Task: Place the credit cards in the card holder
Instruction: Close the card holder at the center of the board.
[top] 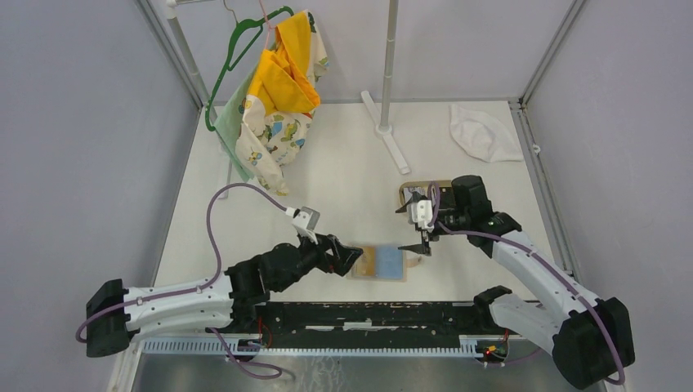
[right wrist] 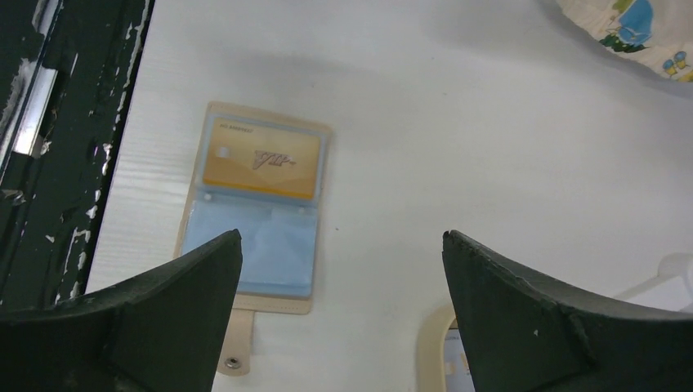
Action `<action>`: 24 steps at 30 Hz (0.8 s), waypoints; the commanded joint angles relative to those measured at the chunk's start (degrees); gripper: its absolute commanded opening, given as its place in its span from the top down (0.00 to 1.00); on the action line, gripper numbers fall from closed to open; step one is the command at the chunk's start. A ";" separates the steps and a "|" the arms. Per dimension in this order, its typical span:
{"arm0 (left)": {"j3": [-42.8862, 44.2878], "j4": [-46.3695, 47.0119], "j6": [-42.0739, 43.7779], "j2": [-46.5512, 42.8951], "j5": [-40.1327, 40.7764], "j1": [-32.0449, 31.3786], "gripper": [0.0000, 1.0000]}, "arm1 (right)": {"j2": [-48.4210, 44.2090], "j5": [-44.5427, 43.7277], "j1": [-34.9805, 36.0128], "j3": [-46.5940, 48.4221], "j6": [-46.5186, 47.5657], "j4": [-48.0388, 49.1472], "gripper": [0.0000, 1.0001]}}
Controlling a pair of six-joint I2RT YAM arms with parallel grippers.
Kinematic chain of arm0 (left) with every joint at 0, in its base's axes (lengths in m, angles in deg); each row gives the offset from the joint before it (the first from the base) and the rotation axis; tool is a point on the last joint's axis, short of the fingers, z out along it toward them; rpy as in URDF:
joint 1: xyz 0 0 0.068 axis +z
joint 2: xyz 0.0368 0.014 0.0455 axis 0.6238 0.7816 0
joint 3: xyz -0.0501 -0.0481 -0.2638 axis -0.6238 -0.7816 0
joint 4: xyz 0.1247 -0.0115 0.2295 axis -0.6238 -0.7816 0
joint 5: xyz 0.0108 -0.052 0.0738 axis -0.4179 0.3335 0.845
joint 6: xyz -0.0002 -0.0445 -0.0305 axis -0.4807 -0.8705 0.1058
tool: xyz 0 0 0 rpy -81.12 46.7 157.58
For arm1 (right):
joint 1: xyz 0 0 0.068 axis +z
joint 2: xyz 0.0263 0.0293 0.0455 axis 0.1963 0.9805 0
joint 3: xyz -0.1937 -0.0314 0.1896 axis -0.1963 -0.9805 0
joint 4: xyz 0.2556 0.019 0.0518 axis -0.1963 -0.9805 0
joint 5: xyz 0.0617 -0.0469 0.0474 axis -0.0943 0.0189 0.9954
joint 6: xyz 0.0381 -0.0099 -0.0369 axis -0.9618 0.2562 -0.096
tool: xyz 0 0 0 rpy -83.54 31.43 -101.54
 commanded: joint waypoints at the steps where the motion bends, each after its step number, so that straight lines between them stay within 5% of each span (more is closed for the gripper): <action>1: -4.23 9.21 -3.59 -2.16 -7.80 5.87 0.00 | -4.83 4.41 -0.94 -5.42 3.79 5.42 0.02; 8: -4.79 5.51 -5.32 1.12 -13.94 13.30 0.00 | -8.59 8.07 -2.99 -10.75 13.32 3.31 0.02; 15: -4.92 -0.16 -4.90 1.88 -12.70 14.21 0.00 | -4.06 4.30 -2.49 -9.38 22.86 -4.14 0.03; 24: -3.34 -8.75 -3.06 0.19 -9.83 14.23 0.00 | -0.58 -3.73 2.65 -10.05 23.99 -3.42 0.13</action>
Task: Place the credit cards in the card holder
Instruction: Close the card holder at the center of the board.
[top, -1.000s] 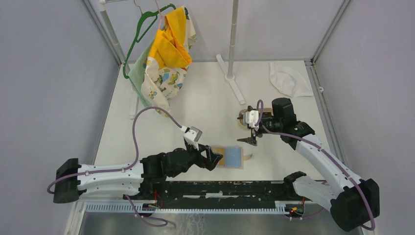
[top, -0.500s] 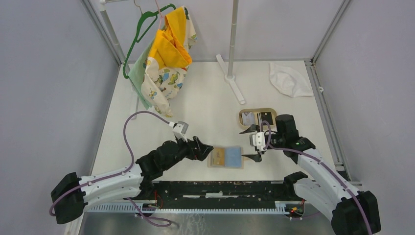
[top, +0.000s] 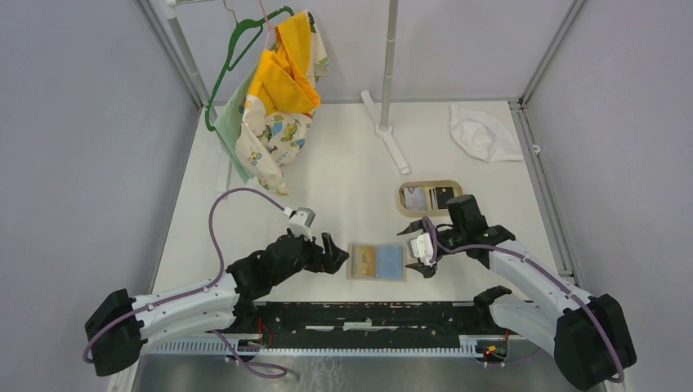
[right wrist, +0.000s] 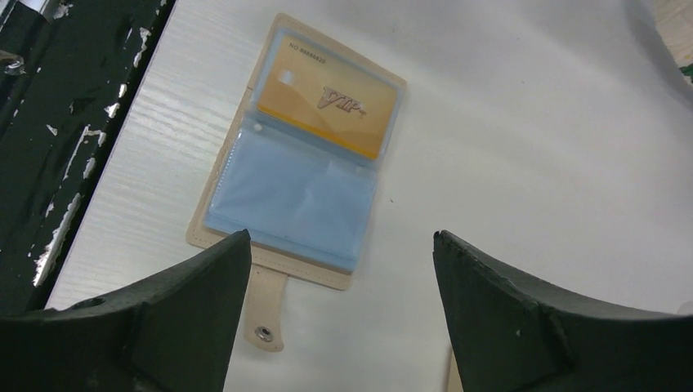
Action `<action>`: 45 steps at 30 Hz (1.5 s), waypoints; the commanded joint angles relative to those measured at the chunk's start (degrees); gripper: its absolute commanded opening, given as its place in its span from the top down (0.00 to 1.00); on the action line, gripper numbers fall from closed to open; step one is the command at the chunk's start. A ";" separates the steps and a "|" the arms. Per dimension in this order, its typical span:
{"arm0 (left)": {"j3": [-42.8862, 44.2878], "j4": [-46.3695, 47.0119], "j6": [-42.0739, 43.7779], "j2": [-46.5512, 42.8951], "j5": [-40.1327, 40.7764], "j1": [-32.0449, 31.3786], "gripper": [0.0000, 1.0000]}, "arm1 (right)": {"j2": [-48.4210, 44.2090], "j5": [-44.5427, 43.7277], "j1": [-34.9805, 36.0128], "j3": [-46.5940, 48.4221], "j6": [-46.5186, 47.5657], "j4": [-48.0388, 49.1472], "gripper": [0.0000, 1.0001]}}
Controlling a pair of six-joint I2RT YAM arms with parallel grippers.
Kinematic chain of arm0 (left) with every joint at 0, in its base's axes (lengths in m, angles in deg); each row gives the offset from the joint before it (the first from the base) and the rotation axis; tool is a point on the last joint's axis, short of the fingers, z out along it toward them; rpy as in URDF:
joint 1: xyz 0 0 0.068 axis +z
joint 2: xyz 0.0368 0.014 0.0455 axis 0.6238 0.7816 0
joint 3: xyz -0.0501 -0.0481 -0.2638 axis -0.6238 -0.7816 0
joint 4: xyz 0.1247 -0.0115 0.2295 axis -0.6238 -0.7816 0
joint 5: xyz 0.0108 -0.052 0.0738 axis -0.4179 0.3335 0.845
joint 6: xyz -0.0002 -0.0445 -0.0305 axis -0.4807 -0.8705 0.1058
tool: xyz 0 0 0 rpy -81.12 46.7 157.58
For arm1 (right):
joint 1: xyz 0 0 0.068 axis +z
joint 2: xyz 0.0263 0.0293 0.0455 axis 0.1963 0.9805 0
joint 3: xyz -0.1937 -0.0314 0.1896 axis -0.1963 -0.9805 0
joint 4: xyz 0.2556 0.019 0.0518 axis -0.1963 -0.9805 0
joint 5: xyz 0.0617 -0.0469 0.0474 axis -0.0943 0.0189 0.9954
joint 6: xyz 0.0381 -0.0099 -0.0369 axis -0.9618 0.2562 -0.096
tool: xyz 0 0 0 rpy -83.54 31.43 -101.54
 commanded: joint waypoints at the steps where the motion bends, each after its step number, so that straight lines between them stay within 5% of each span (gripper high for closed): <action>1: 2.48 -3.61 0.47 -0.96 2.01 0.39 0.00 | 1.86 -4.73 2.78 0.83 1.77 0.26 0.15; 15: 3.60 0.90 -1.37 9.56 -3.25 0.33 0.14 | 11.19 -16.95 12.17 1.69 -6.16 5.44 0.59; 34: 4.21 10.19 -9.84 25.32 -11.18 1.30 0.11 | 17.24 -25.61 14.13 3.94 -3.71 1.16 0.73; 45: 3.30 20.13 -13.53 34.30 -15.66 1.59 0.26 | 18.53 -25.96 14.70 4.45 -3.79 0.07 0.73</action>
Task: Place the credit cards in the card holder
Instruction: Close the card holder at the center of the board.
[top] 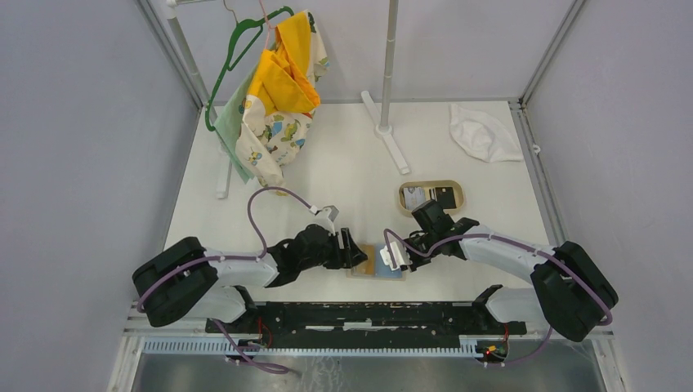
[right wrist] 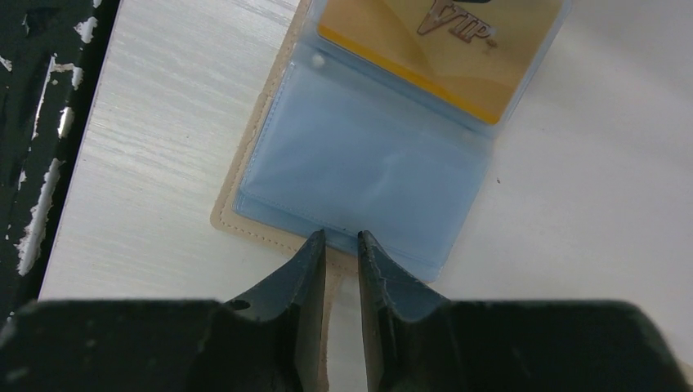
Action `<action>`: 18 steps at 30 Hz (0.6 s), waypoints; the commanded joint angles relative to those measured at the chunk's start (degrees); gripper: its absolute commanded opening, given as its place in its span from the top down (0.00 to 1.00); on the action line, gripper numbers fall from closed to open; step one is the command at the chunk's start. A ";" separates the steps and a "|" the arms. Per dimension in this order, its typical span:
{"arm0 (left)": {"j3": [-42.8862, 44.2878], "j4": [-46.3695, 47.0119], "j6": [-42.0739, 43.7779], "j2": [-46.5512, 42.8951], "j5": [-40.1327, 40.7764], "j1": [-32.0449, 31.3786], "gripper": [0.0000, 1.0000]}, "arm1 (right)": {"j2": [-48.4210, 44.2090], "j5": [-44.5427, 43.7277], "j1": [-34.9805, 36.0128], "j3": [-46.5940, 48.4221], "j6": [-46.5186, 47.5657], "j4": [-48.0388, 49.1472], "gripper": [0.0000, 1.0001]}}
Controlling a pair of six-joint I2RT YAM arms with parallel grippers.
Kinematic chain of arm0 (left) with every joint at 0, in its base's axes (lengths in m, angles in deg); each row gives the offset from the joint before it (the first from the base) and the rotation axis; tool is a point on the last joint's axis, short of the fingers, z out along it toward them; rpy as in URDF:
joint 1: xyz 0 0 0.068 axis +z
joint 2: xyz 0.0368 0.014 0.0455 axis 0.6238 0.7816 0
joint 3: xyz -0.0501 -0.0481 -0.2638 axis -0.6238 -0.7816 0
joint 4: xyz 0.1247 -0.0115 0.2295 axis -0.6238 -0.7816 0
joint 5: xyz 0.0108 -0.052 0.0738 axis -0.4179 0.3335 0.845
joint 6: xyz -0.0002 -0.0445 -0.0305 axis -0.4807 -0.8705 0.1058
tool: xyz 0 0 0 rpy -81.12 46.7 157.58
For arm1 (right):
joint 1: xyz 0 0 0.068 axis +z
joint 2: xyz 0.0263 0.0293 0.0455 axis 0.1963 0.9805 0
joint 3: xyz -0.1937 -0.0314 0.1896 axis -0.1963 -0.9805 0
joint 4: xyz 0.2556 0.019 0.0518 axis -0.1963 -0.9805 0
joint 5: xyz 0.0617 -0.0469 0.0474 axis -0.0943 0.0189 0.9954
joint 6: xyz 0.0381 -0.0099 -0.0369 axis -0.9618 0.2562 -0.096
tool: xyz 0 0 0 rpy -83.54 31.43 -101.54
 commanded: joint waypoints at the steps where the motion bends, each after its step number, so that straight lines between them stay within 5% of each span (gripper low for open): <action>1: -1.01 1.21 -3.47 3.79 -3.24 0.09 0.30 | 1.44 -3.70 0.36 0.55 0.93 -0.94 0.73; 6: -2.27 3.13 -4.83 -0.90 -2.95 0.10 0.40 | 1.39 -3.16 0.38 0.87 0.33 -0.94 0.73; 11: -1.12 3.16 -4.14 -5.38 -5.57 -0.07 0.41 | 1.26 0.09 0.29 2.32 -1.76 -1.87 0.71; 18: 1.70 6.67 -4.23 -0.75 -8.52 -1.20 0.40 | 0.18 4.69 -1.38 3.86 -3.77 -3.08 0.68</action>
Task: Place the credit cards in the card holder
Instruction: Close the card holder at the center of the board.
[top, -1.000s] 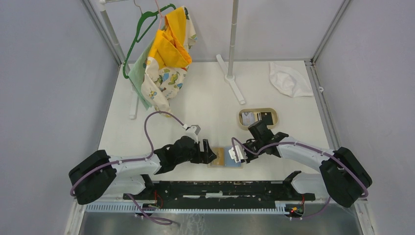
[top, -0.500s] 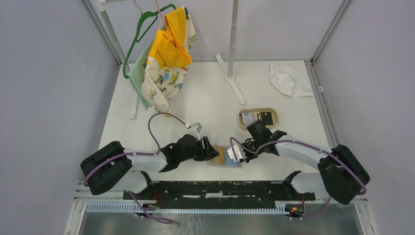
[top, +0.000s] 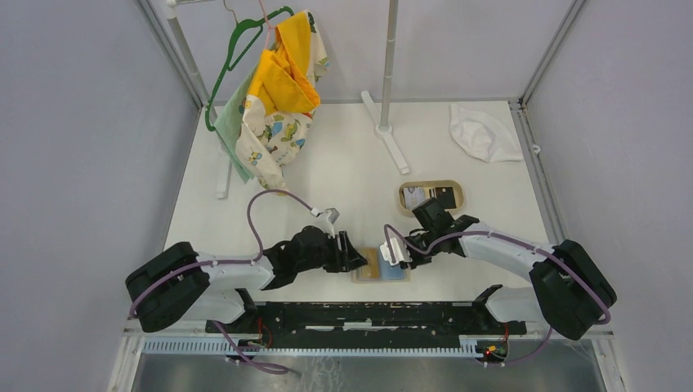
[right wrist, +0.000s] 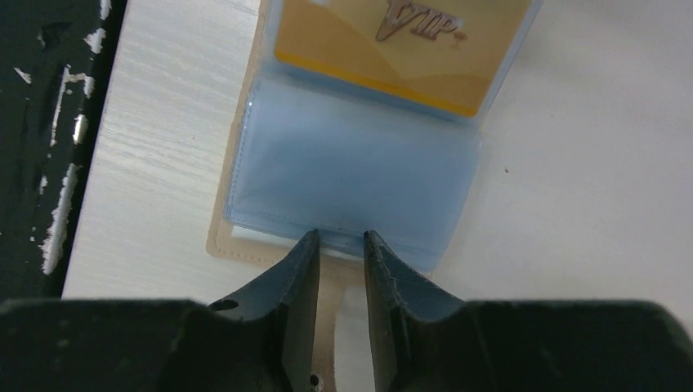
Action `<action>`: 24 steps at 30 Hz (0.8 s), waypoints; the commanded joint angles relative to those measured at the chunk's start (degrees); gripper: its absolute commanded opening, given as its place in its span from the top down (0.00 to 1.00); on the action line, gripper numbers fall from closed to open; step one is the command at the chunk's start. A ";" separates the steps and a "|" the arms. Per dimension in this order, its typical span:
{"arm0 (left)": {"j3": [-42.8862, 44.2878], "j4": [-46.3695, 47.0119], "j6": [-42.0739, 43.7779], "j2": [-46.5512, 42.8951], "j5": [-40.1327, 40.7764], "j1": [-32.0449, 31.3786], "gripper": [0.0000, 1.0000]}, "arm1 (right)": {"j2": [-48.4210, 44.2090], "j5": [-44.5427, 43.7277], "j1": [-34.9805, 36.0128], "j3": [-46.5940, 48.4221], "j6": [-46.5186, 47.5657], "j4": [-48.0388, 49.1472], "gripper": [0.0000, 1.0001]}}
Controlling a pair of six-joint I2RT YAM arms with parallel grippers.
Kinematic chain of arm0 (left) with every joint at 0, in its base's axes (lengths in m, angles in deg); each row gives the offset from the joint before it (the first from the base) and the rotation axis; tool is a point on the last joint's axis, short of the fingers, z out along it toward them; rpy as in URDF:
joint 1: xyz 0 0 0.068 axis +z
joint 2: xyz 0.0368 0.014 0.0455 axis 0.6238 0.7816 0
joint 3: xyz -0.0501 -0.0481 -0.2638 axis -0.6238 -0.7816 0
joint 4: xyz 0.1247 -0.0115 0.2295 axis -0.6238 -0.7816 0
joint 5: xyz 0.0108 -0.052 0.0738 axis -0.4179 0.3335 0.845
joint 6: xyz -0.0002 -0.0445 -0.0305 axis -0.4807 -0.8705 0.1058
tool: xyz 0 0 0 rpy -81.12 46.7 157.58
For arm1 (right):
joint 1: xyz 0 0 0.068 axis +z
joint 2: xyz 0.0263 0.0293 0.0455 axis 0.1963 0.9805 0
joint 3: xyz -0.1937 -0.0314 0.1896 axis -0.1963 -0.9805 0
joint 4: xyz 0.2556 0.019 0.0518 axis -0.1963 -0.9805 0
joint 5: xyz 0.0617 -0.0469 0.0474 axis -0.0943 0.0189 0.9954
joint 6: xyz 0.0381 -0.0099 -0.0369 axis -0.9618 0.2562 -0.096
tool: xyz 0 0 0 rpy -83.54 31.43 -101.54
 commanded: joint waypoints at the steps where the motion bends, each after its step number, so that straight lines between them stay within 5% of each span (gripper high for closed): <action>1: 3.72 6.24 -2.06 3.65 -4.48 -1.58 0.40 | -0.80 5.70 -1.73 3.23 -2.14 -2.08 0.66; 5: 5.59 8.10 -2.42 5.78 -5.00 -3.16 0.39 | -2.86 11.60 -5.01 4.05 -2.94 -3.40 0.61; 14: 9.52 8.69 -2.08 7.45 -4.22 -5.02 0.39 | -1.68 3.49 -5.99 3.10 -5.59 -0.62 0.61; 24: 14.75 18.30 -3.86 18.41 -7.25 -7.02 0.39 | -5.44 6.76 -12.76 6.95 -8.22 -4.12 0.63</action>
